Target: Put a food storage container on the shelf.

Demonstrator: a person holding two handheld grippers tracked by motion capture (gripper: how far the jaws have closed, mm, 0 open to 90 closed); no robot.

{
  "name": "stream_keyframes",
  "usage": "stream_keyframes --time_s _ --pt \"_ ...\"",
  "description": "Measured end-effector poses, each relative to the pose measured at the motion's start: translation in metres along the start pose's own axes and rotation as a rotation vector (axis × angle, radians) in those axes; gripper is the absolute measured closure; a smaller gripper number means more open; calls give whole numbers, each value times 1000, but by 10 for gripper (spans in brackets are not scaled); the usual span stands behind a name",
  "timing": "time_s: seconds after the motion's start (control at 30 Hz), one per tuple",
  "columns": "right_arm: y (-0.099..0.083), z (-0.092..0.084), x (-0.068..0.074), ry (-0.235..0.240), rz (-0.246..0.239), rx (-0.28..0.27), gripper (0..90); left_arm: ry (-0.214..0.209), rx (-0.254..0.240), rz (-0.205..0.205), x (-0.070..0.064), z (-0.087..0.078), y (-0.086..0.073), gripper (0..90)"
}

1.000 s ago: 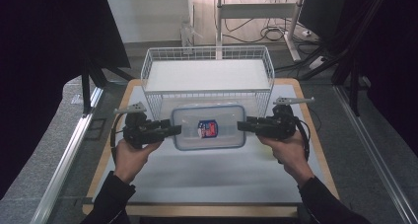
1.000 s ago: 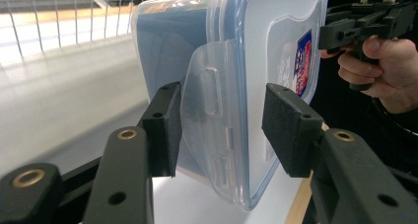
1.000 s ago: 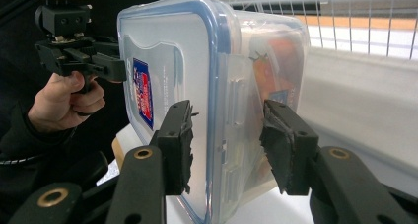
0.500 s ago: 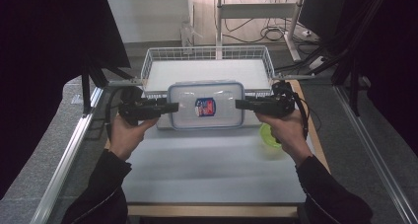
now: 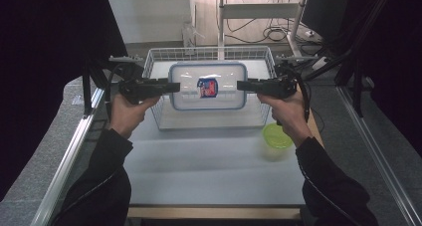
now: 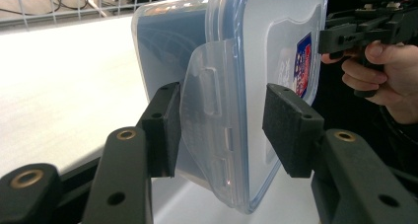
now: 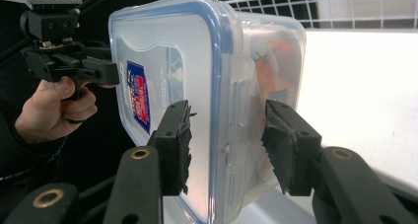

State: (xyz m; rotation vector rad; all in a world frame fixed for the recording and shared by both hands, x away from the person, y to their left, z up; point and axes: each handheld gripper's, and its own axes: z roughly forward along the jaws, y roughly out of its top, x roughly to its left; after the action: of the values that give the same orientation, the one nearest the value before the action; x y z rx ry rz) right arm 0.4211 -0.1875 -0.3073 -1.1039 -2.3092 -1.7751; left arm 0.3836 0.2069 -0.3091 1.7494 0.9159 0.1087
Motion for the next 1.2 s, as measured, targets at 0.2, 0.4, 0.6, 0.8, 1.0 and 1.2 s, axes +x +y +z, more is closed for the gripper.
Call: stream_keyframes --time_s 0.2,0.4,0.6,0.8,1.0,1.2 --pt "20 8 -9 -18 -2 -13 543 -5 -12 -6 14 5 14 504" --pt "32 16 -20 -30 8 -16 542 -9 -25 -24 29 12 25 502" --pt "37 26 -33 -28 32 -19 539 5 -28 -59 42 22 31 499" --pt "39 30 -42 -44 50 -24 534 5 -34 -74 47 30 28 497" --pt "40 32 -45 -46 56 -35 530 3 -44 -75 50 32 28 495" --pt "39 34 -46 -69 27 -41 509 66 -54 37 44 35 26 451"
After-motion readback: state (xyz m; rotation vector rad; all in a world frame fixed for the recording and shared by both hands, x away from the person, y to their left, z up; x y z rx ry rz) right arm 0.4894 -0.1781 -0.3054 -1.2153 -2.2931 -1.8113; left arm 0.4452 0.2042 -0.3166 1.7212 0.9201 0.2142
